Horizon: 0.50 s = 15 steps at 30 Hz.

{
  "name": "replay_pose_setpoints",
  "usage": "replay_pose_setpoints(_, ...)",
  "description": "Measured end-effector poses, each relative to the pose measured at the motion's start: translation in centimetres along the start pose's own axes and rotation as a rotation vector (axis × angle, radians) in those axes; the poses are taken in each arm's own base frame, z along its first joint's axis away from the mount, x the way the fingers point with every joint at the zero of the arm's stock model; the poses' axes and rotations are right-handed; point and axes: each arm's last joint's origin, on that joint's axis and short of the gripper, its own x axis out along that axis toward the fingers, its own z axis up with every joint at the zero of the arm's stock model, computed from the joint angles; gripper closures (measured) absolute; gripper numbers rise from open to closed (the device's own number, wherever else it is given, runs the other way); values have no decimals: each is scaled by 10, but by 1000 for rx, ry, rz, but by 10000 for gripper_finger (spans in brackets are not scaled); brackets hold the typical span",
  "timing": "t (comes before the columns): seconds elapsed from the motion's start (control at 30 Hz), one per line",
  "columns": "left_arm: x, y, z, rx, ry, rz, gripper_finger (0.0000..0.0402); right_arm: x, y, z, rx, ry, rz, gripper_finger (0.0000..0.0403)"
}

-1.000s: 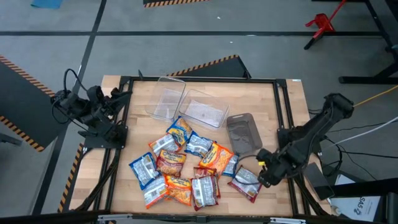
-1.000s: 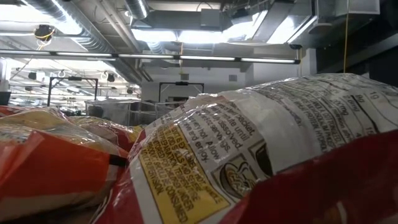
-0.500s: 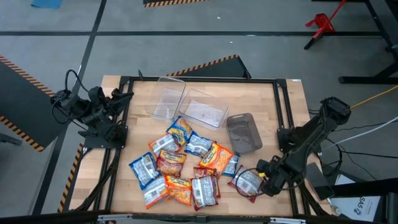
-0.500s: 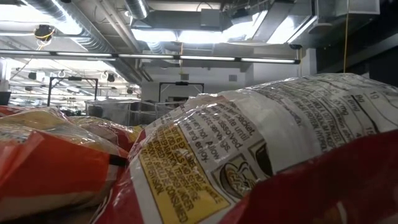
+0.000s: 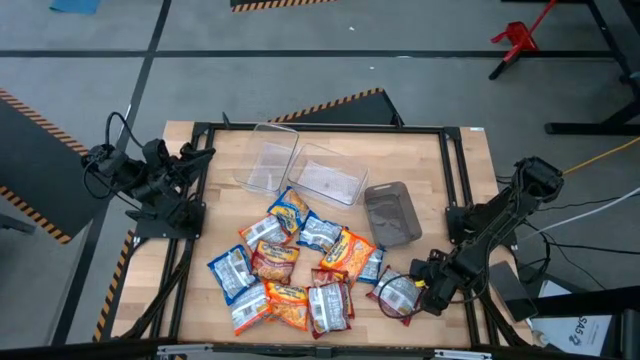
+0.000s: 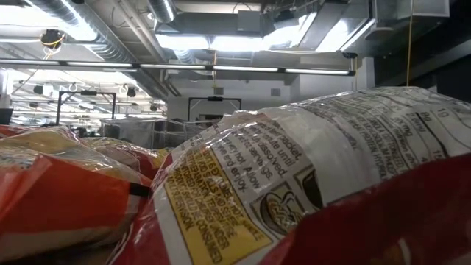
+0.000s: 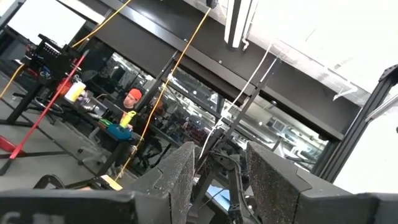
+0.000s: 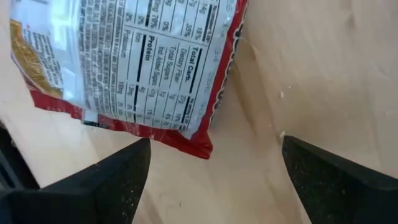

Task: Sort Maruchan noodles
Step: Put the red noodle pack into the black bin

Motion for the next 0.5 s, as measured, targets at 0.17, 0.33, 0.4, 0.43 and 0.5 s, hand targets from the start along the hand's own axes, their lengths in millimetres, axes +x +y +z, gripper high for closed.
replay_pose_setpoints(0.17, 0, 0, -1, 6, 6, 1, 260, 0, 0, 2, -7, -60, -19, 54)
replay_pose_setpoints(0.33, 0, 0, -1, 7, 6, 1, 260, 9, 3, 3, -47, -51, -15, 54)
replay_pose_setpoints(0.4, 0, 0, -1, 9, 8, 2, 260, 14, 4, 3, -55, -34, -29, 54)
replay_pose_setpoints(0.43, 0, 0, -1, 10, 9, 2, 260, 17, 4, 3, -55, -27, -35, 54)
replay_pose_setpoints(0.5, 0, 0, -1, 11, 9, 3, 260, 19, 5, 3, -54, -20, -57, 54)
